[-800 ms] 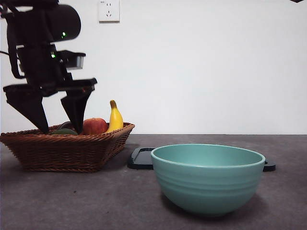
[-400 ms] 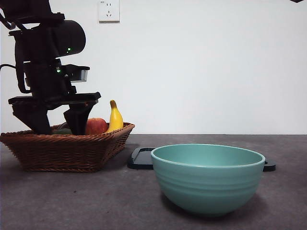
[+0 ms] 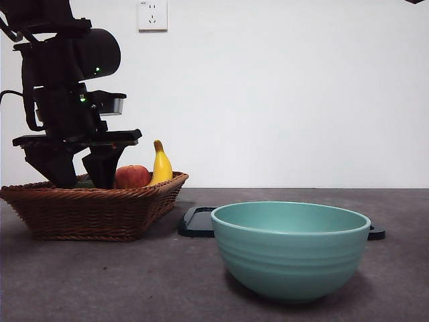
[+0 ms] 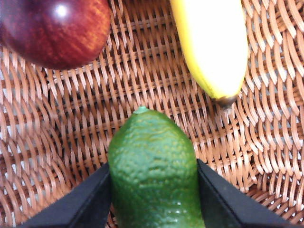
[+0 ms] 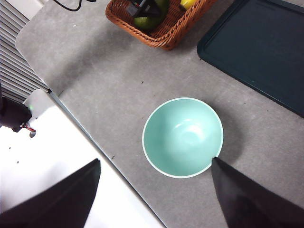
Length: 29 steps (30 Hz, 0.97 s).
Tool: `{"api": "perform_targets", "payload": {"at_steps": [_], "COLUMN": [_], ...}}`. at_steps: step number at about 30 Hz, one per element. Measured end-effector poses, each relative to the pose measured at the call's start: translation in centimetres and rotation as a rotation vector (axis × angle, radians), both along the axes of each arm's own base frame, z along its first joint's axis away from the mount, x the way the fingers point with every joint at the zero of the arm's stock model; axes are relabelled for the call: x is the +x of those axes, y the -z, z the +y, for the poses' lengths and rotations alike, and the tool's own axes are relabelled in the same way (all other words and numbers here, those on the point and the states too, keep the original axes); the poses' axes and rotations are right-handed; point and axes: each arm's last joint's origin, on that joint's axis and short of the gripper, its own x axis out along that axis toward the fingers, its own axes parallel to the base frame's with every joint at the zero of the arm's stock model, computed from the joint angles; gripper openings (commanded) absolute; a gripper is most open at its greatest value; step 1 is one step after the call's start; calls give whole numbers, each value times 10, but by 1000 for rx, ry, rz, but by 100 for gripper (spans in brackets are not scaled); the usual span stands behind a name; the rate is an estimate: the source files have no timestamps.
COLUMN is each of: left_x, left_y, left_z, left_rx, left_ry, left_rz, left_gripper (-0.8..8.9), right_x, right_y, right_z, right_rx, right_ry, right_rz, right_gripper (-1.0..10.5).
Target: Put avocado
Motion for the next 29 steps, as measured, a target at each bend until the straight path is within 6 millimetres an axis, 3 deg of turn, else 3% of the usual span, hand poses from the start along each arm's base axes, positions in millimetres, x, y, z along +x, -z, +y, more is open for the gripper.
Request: {"api": "perform_targets", "payload": {"at_steps": [5,10,16,24,29], "left_x": [-13,-46,-87,-124,-131], "left_y": [-29,-76,-103,-98,-64], "left_z": [-1,-10,-33,-86,-132], "left_rx": [-43,-156,-267,-320,-293], "left_ry": [22,123,302,543,650], "left_rz": [-68,-162,-163,-108,-38], "left_gripper": [173,173,173,173,173], "right_x": [0,0,0,2,3], "right_y": [0,0,0,1,1], "right_z": [0,0,0,-2,-3], "right_rx": [0,0,-15,-73,-88], "right_ry": [0,0,15,77,92], "right_rz": [0,0,-7,-35,-42], "right_gripper": [374,374,374,374,374]}}
